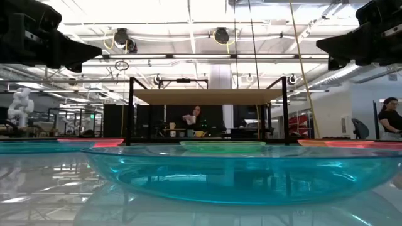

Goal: Place and stack plates onto a shelf
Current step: Put the top orange plate on the shelf

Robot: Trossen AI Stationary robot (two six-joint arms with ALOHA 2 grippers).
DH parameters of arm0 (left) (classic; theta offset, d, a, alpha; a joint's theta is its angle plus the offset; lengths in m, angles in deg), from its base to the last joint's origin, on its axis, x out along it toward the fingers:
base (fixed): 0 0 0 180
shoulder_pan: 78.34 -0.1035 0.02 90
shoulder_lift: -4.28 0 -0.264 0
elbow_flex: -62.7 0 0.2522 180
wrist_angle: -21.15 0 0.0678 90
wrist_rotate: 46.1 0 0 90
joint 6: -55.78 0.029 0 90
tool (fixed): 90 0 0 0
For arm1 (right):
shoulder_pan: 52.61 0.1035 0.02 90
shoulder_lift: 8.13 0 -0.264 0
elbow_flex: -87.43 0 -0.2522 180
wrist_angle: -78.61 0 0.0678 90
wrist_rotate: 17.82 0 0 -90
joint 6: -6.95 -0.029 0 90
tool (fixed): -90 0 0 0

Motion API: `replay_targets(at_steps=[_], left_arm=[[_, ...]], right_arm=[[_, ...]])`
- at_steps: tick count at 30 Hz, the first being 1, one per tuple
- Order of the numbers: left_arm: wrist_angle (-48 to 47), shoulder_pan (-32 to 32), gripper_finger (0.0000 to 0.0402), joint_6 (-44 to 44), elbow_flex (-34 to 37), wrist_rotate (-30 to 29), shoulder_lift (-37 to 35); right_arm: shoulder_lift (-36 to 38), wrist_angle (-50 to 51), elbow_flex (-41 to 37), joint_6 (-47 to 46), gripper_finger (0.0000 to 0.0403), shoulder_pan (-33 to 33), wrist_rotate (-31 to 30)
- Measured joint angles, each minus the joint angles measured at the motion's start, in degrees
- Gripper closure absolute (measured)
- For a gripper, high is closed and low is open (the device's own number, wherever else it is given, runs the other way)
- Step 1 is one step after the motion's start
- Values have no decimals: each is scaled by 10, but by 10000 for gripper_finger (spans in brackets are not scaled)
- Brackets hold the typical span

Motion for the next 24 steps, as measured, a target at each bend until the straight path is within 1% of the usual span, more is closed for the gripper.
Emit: replay_targets(at_steps=[5, 8, 10, 13, 16, 18, 21, 24], left_arm=[[0, 0, 398, 0, 0, 0, 0], [0, 0, 398, 0, 0, 0, 0], [0, 0, 398, 0, 0, 0, 0], [0, 0, 398, 0, 0, 0, 0], [0, 0, 398, 0, 0, 0, 0], [0, 0, 398, 0, 0, 0, 0], [0, 0, 398, 0, 0, 0, 0], [0, 0, 398, 0, 0, 0, 0]], right_arm=[[0, -19, 0, 0, 403, 0, 0], [0, -64, 0, -6, 403, 0, 0], [0, -93, 0, -28, 403, 0, -1], [-1, -139, 3, -22, 403, 0, -3], [-10, -112, 20, -20, 403, 0, -6], [-25, -74, 35, -28, 403, 0, -25], [-55, -44, 74, -27, 403, -1, -57], [-96, 36, 115, -21, 403, 0, -80]])
